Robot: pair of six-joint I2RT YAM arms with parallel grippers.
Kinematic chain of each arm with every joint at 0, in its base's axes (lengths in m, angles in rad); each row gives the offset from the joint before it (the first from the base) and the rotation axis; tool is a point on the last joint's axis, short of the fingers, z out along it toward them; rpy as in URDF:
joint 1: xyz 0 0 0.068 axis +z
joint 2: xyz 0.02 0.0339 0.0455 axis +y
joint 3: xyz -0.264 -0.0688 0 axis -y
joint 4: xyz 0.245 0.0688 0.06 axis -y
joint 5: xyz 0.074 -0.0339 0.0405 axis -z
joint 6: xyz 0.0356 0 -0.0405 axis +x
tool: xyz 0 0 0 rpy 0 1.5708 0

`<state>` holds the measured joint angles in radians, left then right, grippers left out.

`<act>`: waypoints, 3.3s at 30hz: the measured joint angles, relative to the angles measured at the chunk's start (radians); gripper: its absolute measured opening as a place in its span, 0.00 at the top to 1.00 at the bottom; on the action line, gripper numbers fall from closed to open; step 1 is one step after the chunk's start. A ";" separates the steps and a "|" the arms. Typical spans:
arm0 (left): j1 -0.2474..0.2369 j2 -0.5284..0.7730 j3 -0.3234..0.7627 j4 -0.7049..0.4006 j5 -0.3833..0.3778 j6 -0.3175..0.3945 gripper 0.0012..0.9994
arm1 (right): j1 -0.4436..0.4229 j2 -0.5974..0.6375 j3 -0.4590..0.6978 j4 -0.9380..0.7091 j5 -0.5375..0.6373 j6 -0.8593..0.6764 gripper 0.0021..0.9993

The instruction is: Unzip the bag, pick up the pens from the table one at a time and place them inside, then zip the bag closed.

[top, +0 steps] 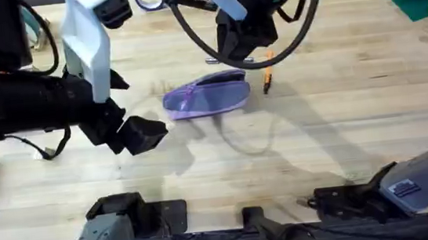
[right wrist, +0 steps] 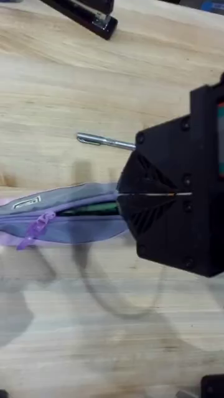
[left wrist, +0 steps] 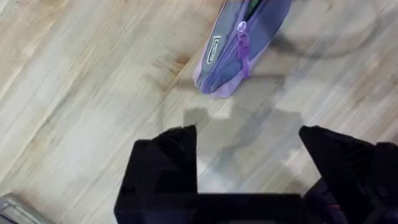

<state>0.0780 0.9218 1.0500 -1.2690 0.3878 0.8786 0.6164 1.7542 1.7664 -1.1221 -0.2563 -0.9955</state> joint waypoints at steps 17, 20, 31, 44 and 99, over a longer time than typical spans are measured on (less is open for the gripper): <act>0.000 0.000 0.000 0.000 0.000 0.000 0.01 | 0.029 0.082 0.000 -0.036 -0.003 -0.001 0.97; 0.000 0.000 0.000 0.000 0.000 0.000 0.01 | 0.029 0.106 0.000 -0.037 -0.003 -0.001 0.97; 0.000 0.000 0.000 0.000 0.000 0.000 0.01 | 0.029 0.162 0.000 -0.019 -0.003 -0.005 0.97; 0.000 0.000 0.000 0.000 0.000 0.000 0.01 | 0.029 0.252 -0.002 0.048 -0.024 -0.008 0.97; 0.000 0.000 0.000 0.000 0.000 0.000 0.01 | 0.040 0.354 -0.002 0.055 -0.060 -0.013 0.00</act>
<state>0.0780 0.9218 1.0500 -1.2694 0.3878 0.8783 0.6563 2.1078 1.7641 -1.0672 -0.3161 -1.0080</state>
